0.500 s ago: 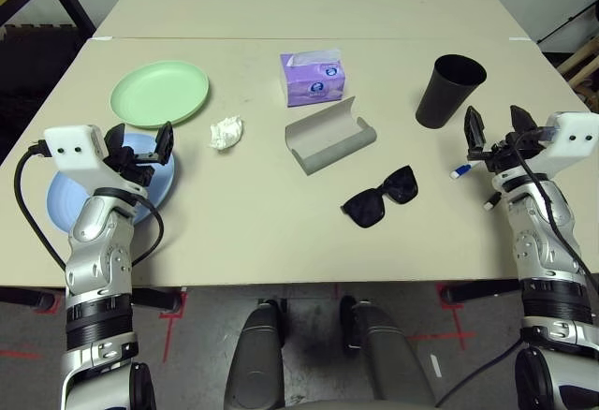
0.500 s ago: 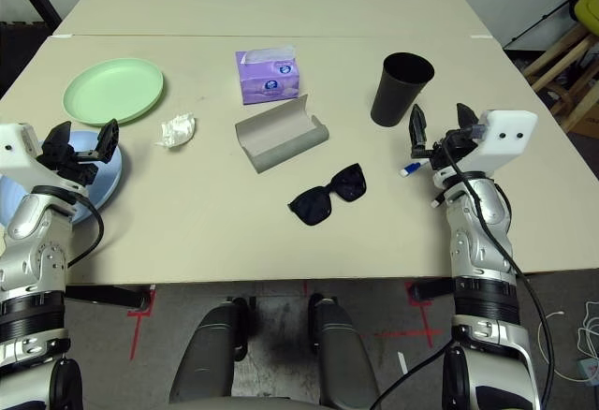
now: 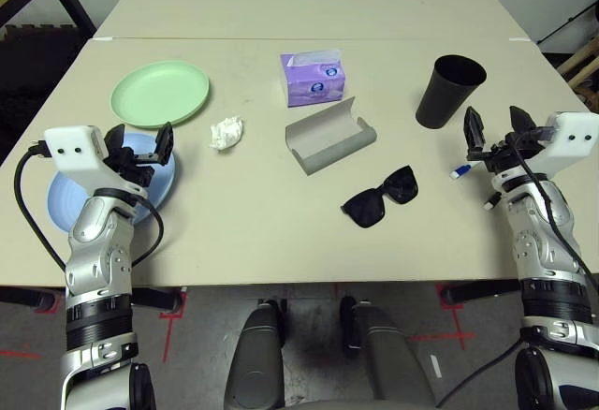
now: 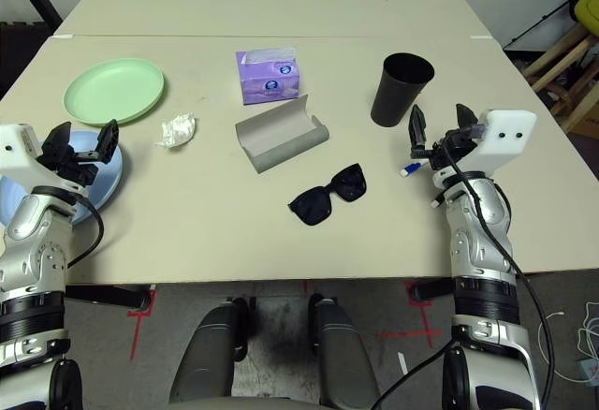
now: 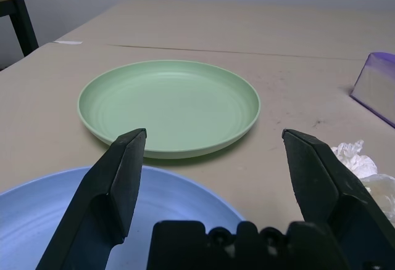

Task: Organize and tidy the items on the table.

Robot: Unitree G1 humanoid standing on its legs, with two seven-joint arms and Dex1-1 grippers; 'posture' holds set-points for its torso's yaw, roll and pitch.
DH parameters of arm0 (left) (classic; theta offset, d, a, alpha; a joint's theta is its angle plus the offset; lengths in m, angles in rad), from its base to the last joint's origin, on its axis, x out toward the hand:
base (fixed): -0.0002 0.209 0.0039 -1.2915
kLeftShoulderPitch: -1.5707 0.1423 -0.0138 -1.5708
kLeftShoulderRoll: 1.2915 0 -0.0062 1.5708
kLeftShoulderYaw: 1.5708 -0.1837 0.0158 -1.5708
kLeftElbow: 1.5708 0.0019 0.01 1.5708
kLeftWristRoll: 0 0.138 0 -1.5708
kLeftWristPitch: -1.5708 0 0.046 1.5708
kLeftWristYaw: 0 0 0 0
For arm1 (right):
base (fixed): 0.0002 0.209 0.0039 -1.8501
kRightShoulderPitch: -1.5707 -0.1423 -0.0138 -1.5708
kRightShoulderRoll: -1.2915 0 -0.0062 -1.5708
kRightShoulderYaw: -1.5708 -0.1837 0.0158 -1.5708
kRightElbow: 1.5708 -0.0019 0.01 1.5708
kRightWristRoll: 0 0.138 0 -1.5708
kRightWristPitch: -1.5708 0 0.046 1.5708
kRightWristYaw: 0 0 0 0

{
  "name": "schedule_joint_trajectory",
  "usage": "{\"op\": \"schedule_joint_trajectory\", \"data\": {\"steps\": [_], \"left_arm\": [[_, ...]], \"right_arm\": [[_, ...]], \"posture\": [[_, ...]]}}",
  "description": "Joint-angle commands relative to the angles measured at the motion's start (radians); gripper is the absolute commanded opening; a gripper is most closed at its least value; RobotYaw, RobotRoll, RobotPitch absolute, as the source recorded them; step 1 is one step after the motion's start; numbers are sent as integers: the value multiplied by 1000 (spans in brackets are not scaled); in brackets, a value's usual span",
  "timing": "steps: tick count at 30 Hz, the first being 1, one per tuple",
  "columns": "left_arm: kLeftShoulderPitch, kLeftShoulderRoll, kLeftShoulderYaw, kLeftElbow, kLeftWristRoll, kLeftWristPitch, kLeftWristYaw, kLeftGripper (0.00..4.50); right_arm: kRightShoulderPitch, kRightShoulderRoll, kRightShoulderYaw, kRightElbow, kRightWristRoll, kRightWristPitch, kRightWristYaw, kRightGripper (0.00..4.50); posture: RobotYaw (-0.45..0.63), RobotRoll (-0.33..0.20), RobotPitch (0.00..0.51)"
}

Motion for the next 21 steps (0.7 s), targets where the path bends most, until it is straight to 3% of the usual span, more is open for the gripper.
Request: {"op": "schedule_joint_trajectory", "data": {"steps": [1, 21], "left_arm": [[14, 3, 8, 7, 2, -10, 0, 4481], [41, 6, 19, 20, 8, -48, 1, 4481]], "right_arm": [[0, -7, -1, 6, 0, 5, 4, 4500], [-23, -29, 16, 22, 9, 43, 72, 4500]], "posture": [[112, 0, 158], [131, 0, 157]]}}
